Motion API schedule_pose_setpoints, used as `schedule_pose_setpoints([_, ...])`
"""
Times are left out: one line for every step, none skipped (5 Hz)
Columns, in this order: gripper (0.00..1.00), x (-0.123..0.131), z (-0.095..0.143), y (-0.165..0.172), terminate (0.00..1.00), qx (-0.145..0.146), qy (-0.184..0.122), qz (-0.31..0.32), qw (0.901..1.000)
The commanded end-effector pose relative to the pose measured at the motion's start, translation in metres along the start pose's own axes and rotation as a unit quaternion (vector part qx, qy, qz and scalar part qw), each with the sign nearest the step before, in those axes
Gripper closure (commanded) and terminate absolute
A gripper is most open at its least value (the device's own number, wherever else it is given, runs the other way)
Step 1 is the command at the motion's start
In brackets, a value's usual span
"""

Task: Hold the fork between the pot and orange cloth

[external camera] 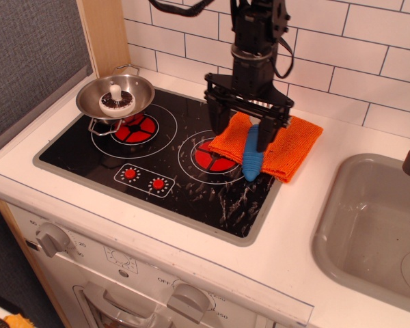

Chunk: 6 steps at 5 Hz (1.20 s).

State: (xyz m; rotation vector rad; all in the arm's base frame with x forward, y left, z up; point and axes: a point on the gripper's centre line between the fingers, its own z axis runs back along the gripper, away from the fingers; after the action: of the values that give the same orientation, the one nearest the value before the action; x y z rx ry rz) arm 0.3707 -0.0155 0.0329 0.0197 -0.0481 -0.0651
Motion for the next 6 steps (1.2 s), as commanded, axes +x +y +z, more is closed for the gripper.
schedule_pose_setpoints([0.0,0.01,0.019,-0.008,0.0,0.009,-0.036,-0.009,0.9993])
schedule_pose_setpoints([0.0,0.011,0.017,-0.007,0.0,0.01,-0.032,-0.009,0.9994])
schedule_pose_setpoints([0.0,0.01,0.015,-0.009,0.0,0.01,-0.028,-0.012,0.9995])
schedule_pose_setpoints([0.0,0.01,0.011,-0.009,0.0,0.01,-0.021,-0.012,0.9997])
schedule_pose_setpoints([0.0,0.009,0.007,-0.008,0.0,0.009,-0.015,-0.01,0.9998])
schedule_pose_setpoints([1.0,0.008,0.006,-0.009,0.0,0.011,-0.015,-0.014,0.9997])
